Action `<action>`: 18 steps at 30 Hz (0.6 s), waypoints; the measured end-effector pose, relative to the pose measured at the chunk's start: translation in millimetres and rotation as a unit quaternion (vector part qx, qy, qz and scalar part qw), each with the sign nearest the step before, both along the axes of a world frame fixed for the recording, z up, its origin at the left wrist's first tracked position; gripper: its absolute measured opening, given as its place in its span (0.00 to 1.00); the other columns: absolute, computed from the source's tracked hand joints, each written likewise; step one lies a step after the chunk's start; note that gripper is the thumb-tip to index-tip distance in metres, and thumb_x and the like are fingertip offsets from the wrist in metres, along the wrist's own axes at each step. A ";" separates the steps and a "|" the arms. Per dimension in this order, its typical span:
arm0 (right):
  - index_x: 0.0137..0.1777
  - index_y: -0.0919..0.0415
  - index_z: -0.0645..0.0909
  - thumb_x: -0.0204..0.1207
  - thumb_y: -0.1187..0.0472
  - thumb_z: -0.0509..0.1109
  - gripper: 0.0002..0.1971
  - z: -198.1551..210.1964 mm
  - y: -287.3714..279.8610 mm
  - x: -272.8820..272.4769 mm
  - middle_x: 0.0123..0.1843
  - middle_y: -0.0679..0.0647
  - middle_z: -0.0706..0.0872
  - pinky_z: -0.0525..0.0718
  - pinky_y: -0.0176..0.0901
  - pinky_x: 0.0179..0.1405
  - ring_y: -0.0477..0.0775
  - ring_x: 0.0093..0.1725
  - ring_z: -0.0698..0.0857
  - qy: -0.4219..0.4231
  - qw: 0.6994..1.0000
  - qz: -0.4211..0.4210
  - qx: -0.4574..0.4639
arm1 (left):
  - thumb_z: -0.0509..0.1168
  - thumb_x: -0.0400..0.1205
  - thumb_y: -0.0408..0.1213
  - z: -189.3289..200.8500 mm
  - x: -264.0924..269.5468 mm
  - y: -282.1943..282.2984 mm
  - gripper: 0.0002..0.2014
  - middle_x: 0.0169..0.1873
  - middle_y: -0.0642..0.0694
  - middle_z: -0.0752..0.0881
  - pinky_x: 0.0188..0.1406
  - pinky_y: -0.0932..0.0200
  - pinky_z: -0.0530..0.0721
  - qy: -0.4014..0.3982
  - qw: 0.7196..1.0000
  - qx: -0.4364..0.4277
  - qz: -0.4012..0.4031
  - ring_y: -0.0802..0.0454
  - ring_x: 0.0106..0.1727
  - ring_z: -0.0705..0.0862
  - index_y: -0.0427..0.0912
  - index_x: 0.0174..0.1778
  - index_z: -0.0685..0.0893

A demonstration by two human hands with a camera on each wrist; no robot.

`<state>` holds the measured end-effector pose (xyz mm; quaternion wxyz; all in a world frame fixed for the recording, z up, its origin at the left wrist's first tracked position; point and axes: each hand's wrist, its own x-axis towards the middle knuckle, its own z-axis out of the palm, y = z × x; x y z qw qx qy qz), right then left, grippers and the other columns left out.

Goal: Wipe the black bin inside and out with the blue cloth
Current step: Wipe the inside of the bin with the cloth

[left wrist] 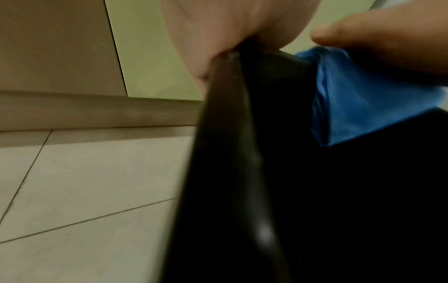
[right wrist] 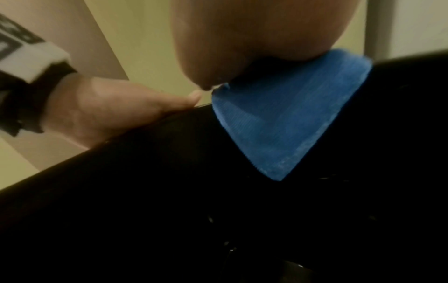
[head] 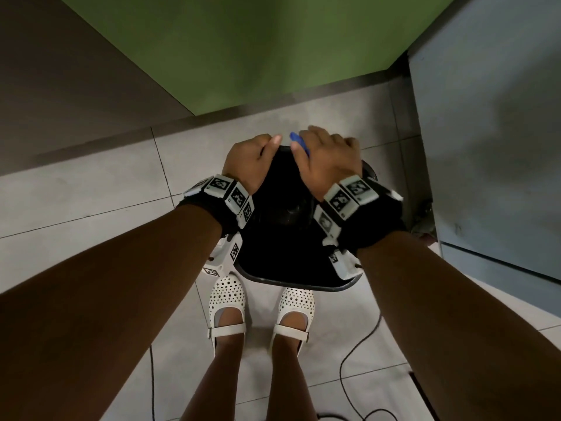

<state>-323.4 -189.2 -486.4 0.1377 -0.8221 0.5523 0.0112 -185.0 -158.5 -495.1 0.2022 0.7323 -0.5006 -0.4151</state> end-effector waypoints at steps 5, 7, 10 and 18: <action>0.24 0.54 0.79 0.75 0.53 0.59 0.19 -7.0 1.8 29.4 0.20 0.49 0.83 0.76 0.38 0.28 0.53 0.21 0.81 0.054 0.998 -0.021 0.033 | 0.53 0.86 0.44 -2.4 -1.5 2.4 0.18 0.28 0.46 0.79 0.31 0.61 0.64 -0.019 1.000 -0.009 0.005 0.46 0.33 0.75 0.34 0.40 0.79; 0.24 0.54 0.79 0.75 0.52 0.62 0.18 -4.3 3.9 24.4 0.20 0.49 0.82 0.76 0.38 0.28 0.53 0.21 0.81 0.047 0.998 -0.030 0.039 | 0.56 0.85 0.43 -3.6 -0.6 6.2 0.15 0.27 0.48 0.78 0.30 0.60 0.68 0.015 0.999 -0.003 0.029 0.49 0.31 0.75 0.37 0.39 0.79; 0.27 0.55 0.81 0.75 0.51 0.64 0.17 -4.5 5.2 -9.3 0.23 0.51 0.83 0.79 0.39 0.32 0.56 0.25 0.83 0.052 0.994 -0.101 -0.007 | 0.59 0.83 0.43 -3.0 -0.4 10.1 0.12 0.29 0.48 0.80 0.35 0.62 0.75 0.044 0.998 0.002 0.053 0.50 0.35 0.78 0.39 0.40 0.79; 0.42 0.60 0.84 0.76 0.50 0.55 0.19 -1.5 18.0 -9.8 0.39 0.57 0.88 0.84 0.58 0.53 0.58 0.42 0.87 0.043 0.971 -0.236 0.011 | 0.56 0.84 0.45 -3.7 -5.2 14.6 0.14 0.33 0.43 0.81 0.38 0.56 0.76 0.026 0.999 -0.004 0.033 0.44 0.38 0.80 0.37 0.44 0.76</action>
